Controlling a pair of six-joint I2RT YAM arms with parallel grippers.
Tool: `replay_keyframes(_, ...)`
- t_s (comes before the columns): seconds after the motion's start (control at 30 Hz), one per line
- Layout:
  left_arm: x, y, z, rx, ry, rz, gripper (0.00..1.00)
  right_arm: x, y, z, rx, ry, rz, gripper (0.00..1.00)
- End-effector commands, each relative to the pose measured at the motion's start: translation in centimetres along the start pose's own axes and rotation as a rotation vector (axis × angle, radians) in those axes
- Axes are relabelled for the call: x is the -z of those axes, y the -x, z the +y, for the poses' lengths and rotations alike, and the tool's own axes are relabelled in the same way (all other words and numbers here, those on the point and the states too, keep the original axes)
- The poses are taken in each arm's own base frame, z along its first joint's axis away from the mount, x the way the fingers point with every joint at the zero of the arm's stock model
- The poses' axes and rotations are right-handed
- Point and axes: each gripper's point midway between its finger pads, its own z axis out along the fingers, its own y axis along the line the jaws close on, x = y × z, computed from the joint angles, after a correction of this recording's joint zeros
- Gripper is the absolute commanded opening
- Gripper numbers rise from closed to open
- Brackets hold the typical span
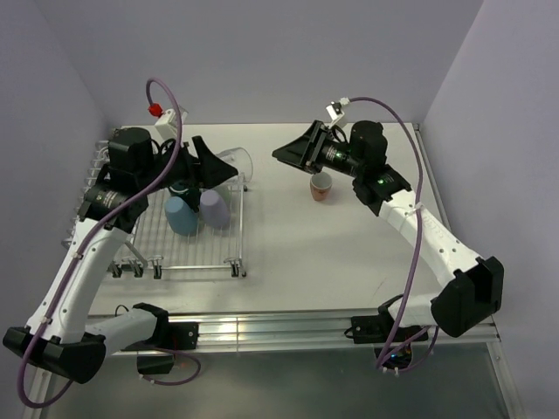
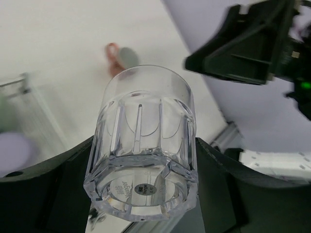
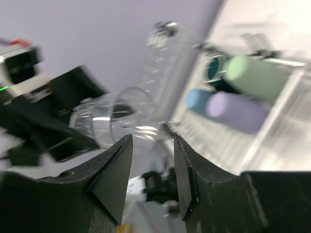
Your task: Load the cups into the dish rack
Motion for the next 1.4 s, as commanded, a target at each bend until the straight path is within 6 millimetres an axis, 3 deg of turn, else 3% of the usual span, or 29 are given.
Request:
replay_keyframes(0.0, 3.7, -2.3, 5.1, 0.0, 0.372, 0.084, 0.0, 1.4, 1.0, -4.2, 0.116, -0.218, -0.082, 0.47)
replay_keyframes(0.07, 5.3, -3.8, 7.3, 0.023, 0.518, 0.122, 0.0, 1.6, 0.9, -5.6, 0.122, -0.264, -0.092, 0.47)
replay_keyframes(0.23, 7.3, -6.9, 8.8, 0.072, 0.64, 0.188, 0.0, 1.7, 0.5, -8.0, 0.154, -0.338, -0.083, 0.47)
replay_keyframes(0.47, 9.2, -12.5, 13.0, 0.135, 0.89, 0.322, 0.0, 1.6, -0.1, -10.2, 0.176, -0.389, -0.063, 0.47)
replay_keyframes(0.73, 9.3, -13.8, 14.9, 0.154, 0.988, 0.348, 0.0, 1.1, -0.9, -11.0, 0.166, -0.379, -0.033, 0.47)
replay_keyframes(1.2, 7.1, -17.3, 19.4, 0.175, 1.104, 0.442, 0.0, 0.4, -1.6, -11.7, 0.155, -0.37, 0.009, 0.47)
replay_keyframes(1.37, 6.6, -18.3, 20.2, 0.196, 1.101, 0.449, 0.07, 0.3, -1.7, -12.1, 0.151, -0.376, 0.016, 0.47)
